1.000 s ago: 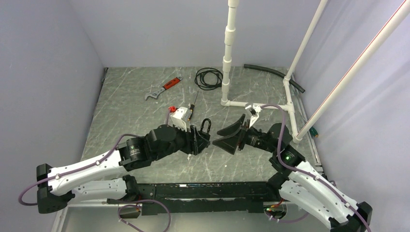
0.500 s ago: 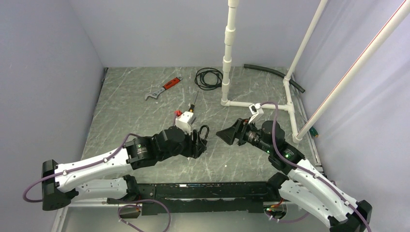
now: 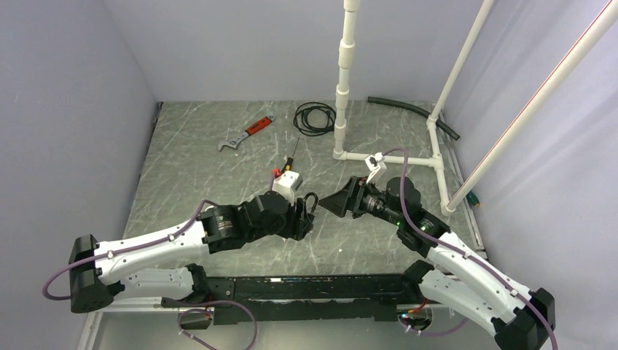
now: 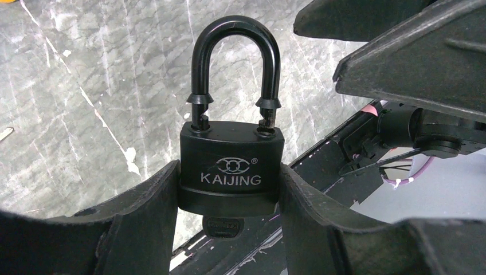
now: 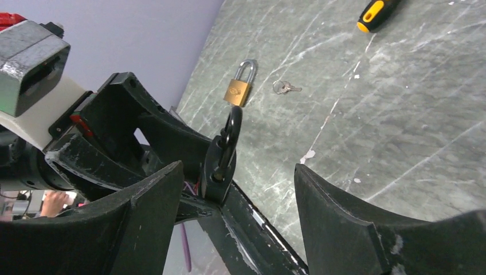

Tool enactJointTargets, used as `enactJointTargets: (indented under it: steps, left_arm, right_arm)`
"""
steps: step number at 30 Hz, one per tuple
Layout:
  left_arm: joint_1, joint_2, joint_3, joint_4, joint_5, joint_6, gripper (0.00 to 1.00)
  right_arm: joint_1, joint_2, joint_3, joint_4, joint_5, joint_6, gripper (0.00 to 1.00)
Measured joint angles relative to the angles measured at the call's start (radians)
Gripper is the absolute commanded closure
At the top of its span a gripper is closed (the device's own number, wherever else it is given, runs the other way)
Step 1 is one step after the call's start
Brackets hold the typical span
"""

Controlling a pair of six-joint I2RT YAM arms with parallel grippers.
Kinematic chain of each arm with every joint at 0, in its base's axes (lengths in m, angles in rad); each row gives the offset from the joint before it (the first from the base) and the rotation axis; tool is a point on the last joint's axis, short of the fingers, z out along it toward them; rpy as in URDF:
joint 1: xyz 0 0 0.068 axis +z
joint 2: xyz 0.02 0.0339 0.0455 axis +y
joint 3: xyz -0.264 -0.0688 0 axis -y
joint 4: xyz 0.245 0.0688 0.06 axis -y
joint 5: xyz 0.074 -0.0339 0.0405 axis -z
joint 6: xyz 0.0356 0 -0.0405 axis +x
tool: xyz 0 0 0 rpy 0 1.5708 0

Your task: Unlock with the key

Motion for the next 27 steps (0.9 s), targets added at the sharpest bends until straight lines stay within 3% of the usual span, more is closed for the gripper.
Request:
enactJointTargets:
  steps: [14, 20, 27]
  left_arm:
    - [0.0, 0.053, 0.02, 0.016, 0.046, 0.023, 1.0]
    - [0.0, 0.054, 0.051, 0.017, 0.058, 0.023, 1.0]
    - [0.0, 0.054, 0.056, 0.032, 0.077, 0.023, 1.0]
  right_arm:
    - [0.0, 0.074, 0.0, 0.049, -0.031, 0.002, 0.45]
    - [0.0, 0.058, -0.03, 0.05, -0.031, -0.013, 0.6]
    - [0.0, 0.044, -0.059, 0.048, -0.032, -0.034, 0.61]
